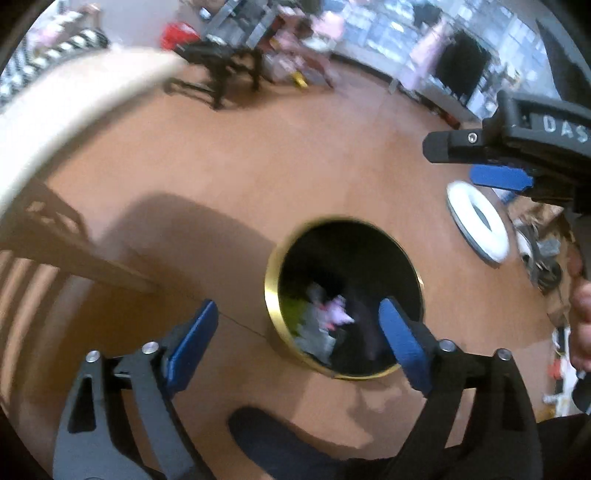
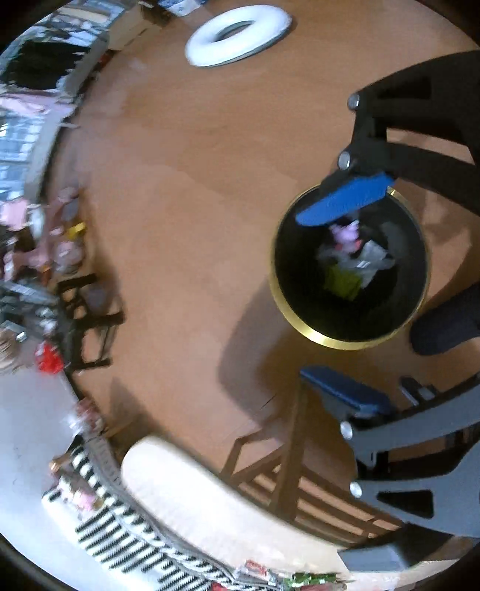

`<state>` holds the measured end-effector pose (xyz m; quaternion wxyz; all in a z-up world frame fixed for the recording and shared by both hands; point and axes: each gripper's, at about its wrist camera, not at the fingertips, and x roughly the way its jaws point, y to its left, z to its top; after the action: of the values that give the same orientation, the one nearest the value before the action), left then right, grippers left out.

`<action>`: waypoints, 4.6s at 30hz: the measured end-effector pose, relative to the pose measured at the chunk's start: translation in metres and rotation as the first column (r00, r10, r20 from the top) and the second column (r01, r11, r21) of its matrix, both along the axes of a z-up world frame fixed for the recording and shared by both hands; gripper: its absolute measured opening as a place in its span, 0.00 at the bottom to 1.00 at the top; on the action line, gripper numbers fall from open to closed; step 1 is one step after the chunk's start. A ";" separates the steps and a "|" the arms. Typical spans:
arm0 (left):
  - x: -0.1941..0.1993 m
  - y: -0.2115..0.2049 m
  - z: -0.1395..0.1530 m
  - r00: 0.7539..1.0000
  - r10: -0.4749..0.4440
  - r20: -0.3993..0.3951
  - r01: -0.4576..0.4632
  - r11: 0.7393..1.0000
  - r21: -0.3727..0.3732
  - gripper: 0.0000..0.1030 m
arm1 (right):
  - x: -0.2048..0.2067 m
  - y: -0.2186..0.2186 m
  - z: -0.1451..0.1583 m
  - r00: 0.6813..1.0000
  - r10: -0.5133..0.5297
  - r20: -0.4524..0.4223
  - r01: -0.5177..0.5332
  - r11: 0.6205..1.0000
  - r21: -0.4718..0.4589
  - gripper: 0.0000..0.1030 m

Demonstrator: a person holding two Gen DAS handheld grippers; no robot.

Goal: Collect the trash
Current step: 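Return both tools to the table, then grasp the white paper ball with the left tool while the right tool grasps the green tray, then carry both items to the black bin and open both tools over it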

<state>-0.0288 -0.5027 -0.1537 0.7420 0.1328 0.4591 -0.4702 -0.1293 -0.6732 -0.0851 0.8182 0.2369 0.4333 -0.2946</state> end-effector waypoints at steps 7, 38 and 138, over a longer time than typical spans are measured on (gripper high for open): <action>0.050 0.128 0.081 0.948 0.250 0.196 -0.239 0.968 -0.079 0.91 | 0.057 0.088 0.046 0.970 0.216 0.112 -0.206 0.974 -0.094 0.80; 0.175 0.520 0.100 0.553 0.784 0.283 -0.813 0.582 -0.023 0.92 | 0.273 0.482 0.023 0.643 0.765 0.022 -0.744 0.632 -0.218 0.80; -0.052 -0.055 -0.016 0.988 -0.149 -0.039 0.149 0.989 -0.002 0.54 | -0.043 -0.038 -0.045 0.994 -0.055 -0.094 0.068 0.987 0.144 0.33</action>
<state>-0.0805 -0.5578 -0.1700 0.6958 0.1579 0.4624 -0.5264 -0.1720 -0.7108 -0.1300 0.7687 0.2967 0.4825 -0.2972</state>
